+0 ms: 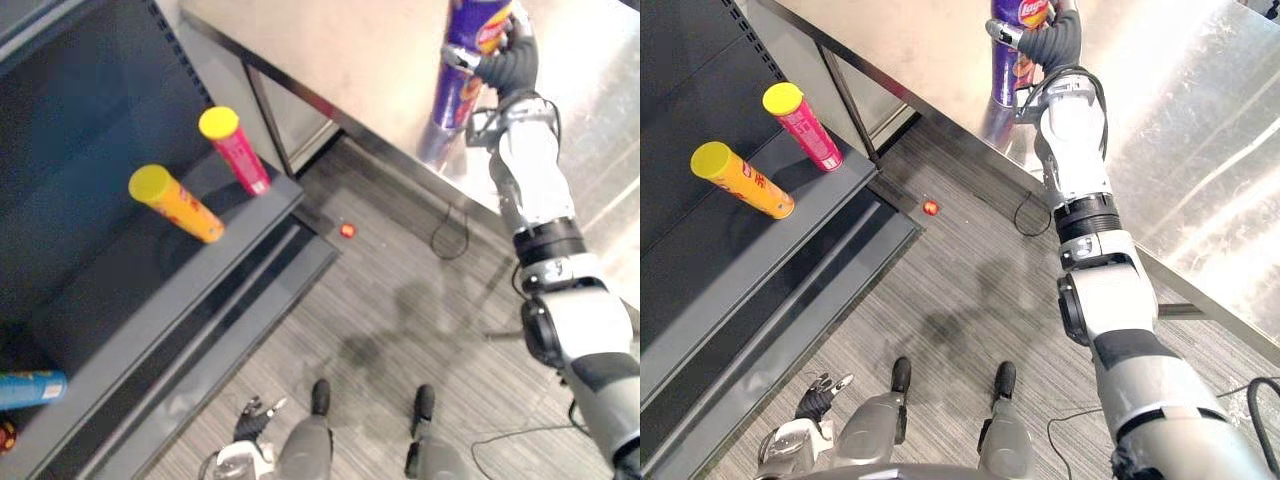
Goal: Put the gum and the chips on the shelf.
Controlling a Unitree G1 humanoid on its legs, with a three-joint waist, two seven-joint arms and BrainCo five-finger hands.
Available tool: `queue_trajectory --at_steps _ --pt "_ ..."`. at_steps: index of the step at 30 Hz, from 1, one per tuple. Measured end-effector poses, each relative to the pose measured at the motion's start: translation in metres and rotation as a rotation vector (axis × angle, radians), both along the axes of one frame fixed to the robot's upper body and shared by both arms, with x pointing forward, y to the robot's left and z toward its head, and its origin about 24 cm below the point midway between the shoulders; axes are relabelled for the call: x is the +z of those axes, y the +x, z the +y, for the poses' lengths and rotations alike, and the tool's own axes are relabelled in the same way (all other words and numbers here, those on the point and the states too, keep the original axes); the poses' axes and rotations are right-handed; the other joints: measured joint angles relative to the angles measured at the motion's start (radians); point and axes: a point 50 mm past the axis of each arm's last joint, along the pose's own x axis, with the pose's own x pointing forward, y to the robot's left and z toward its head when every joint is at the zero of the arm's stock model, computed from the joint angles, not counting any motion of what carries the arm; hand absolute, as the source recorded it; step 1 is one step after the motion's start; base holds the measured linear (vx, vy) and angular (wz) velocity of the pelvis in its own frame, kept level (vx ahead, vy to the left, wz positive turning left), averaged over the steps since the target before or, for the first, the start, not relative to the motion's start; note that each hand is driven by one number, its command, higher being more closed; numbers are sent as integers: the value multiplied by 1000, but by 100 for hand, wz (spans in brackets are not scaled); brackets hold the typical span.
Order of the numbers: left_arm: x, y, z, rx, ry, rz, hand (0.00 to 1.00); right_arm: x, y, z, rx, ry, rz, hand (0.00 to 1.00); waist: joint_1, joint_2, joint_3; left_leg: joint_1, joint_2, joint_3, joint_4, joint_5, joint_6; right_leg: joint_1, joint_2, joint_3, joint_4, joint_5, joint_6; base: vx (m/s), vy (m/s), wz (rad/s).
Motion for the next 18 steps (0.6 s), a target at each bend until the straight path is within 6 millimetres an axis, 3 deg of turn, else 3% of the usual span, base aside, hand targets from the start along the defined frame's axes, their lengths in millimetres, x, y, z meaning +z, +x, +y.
queue_trajectory --at_steps 8,18 --pt "0 0 0 -8 19 5 0 0 5 -1 -5 54 27 100 15 -3 1 -1 0 -16 -49 46 -7 -16 3 -11 3 4 -5 -77 -20 5" --pt "0 1 1 -17 24 6 0 -4 6 -5 -11 89 46 100 12 -5 2 5 3 -12 -51 53 -9 -16 7 -3 3 8 -11 -22 -3 -1"
